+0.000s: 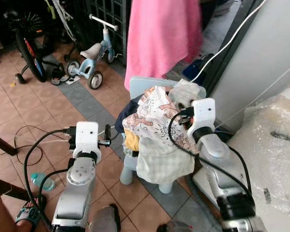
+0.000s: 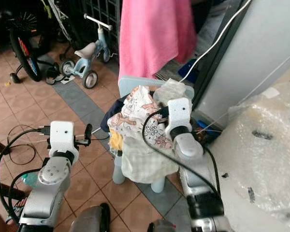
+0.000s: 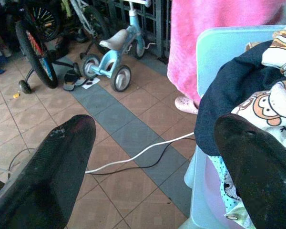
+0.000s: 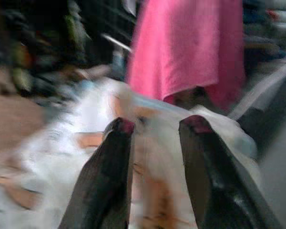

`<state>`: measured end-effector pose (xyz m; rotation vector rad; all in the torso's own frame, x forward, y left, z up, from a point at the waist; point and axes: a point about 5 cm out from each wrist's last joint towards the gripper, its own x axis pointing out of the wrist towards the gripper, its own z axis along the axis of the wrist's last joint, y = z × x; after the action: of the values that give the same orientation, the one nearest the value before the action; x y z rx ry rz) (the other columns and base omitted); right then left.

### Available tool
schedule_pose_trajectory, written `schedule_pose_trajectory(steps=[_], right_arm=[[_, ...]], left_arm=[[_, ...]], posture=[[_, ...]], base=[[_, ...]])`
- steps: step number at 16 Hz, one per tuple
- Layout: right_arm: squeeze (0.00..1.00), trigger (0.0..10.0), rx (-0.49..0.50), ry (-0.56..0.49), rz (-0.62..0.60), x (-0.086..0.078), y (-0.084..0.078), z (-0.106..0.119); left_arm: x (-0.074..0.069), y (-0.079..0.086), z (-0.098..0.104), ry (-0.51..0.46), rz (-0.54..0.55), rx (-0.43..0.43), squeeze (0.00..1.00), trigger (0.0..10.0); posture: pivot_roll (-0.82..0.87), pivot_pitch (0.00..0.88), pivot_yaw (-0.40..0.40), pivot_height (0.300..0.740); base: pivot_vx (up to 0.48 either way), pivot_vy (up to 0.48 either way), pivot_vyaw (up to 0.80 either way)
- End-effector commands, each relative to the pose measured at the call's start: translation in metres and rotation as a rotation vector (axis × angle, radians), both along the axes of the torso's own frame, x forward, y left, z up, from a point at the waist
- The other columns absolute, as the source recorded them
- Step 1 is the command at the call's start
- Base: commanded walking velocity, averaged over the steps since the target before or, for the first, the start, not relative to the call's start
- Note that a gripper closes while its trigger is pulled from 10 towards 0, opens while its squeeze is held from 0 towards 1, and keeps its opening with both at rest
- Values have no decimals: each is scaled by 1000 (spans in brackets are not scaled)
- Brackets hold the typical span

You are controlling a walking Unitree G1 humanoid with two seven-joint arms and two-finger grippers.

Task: Clothes washing

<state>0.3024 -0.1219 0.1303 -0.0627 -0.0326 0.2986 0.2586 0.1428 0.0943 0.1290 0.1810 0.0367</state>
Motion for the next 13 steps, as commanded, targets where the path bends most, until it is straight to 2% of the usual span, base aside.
schedule_pose_trajectory(steps=[1,2,3,4,7,8,9,10,11,12,13], right_arm=[[1000,10000,27,-36,119,-5,12,8],[1000,10000,22,-41,192,-9,21,9],[1000,10000,-31,-21,241,-9,31,2],[1000,10000,-107,0,221,-6,34,-5],[1000,10000,-195,7,165,4,38,-12],[0,10000,-281,-5,128,11,41,-15],[0,10000,-309,-11,119,13,41,-16],[0,10000,-333,32,107,18,43,-22],[0,9059,-356,74,93,20,42,-29],[0,2039,-371,125,86,21,39,-38],[0,0,-370,151,85,20,37,-43]], left_arm=[[0,-2,0,2,-22,6,0,10000],[1,-3,0,0,-27,6,0,10000],[1,-5,2,-8,-38,0,0,10000],[1,-5,2,-11,-42,-2,0,10000],[0,-6,4,-18,-51,-11,0,10000],[-1,-6,3,-17,-53,-10,0,10000],[-1,-6,3,-17,-53,-11,0,10000],[-2,-7,4,-21,-56,-10,0,10000],[-2,-8,4,-22,-58,-11,0,10000],[-2,-8,4,-22,-59,-12,0,10000],[-3,-9,4,-21,-60,-13,0,10000]], posture=[[-11,56,-19,740],[-9,54,-16,740],[-3,52,-16,740],[-3,52,-16,740],[13,51,-23,740],[18,50,-26,740],[21,49,-28,740],[24,50,-30,740],[23,51,-32,740],[24,55,-35,740],[23,58,-36,740]], base=[[0,0,0],[0,0,0],[0,0,0],[0,0,0],[0,0,0],[0,0,0],[0,0,0],[0,0,0],[0,0,0],[0,0,0],[0,0,0]])
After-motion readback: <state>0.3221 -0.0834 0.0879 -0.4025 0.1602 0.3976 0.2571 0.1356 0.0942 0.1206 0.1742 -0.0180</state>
